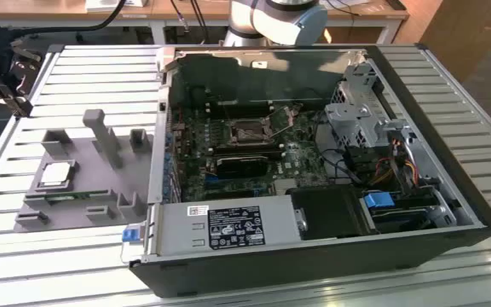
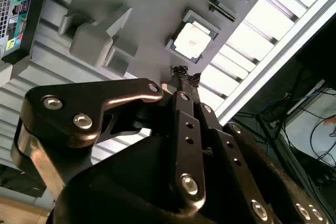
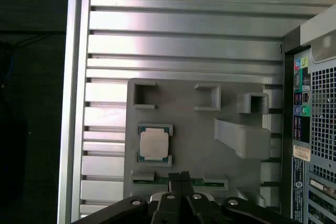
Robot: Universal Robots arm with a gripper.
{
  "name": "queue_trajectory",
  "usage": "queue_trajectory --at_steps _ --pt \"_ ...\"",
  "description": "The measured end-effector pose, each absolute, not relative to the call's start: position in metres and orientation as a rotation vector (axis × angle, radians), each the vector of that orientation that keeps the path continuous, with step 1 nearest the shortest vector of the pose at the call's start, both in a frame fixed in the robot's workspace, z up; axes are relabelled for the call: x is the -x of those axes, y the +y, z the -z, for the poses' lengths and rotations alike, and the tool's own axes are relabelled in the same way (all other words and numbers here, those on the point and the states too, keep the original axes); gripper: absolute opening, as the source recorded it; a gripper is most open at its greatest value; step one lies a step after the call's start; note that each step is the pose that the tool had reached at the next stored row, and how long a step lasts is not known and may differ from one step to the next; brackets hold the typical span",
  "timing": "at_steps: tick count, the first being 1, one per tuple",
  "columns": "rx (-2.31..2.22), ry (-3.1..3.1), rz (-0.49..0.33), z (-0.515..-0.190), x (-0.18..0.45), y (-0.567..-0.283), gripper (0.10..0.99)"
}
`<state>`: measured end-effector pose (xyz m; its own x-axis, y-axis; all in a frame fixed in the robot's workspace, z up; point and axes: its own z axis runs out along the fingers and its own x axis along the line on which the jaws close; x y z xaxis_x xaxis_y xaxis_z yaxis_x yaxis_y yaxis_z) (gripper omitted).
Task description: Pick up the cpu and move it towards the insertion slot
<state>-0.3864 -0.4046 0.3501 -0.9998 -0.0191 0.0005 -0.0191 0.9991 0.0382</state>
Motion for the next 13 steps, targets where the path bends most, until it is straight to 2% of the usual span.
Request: queue_trajectory --at_steps 13 --pt "-0.03 -3.14 0.06 -0.3486 0.388 -0.4046 0.102"
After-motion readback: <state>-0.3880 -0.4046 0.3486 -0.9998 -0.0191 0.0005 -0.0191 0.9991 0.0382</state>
